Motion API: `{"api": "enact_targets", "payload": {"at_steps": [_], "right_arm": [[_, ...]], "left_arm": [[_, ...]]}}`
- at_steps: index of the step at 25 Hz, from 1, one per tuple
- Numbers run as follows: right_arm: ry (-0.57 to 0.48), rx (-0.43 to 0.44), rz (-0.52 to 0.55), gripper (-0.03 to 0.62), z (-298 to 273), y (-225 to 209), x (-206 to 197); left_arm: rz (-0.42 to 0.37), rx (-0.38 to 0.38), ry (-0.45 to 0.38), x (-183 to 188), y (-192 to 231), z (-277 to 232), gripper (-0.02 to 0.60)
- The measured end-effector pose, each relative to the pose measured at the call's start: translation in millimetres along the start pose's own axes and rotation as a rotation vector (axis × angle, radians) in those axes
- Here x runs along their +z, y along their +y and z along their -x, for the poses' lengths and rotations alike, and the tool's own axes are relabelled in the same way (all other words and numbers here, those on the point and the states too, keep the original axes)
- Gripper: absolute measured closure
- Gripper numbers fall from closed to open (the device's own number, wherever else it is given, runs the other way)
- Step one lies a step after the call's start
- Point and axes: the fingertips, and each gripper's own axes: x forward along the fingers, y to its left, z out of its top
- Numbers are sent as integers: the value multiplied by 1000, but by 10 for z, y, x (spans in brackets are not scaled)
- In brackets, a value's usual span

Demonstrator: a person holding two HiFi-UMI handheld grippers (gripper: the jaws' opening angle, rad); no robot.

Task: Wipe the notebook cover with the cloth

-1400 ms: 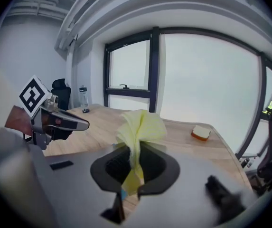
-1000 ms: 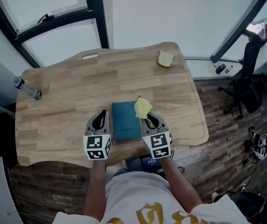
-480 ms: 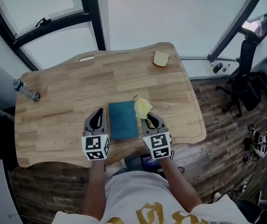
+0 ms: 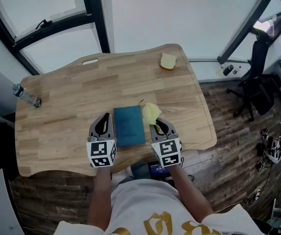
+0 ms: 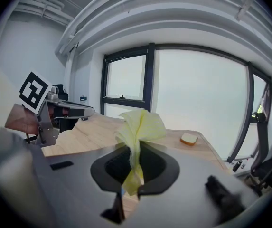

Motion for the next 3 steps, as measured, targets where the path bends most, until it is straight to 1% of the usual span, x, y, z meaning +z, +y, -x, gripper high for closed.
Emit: {"api": "enact_targets", "payload": {"at_steps": [3], "right_arm": [[2,-4,-4,554,3,-8,-14]], "left_arm": [[-4,-6,-3,8,-9,-1,557]]}}
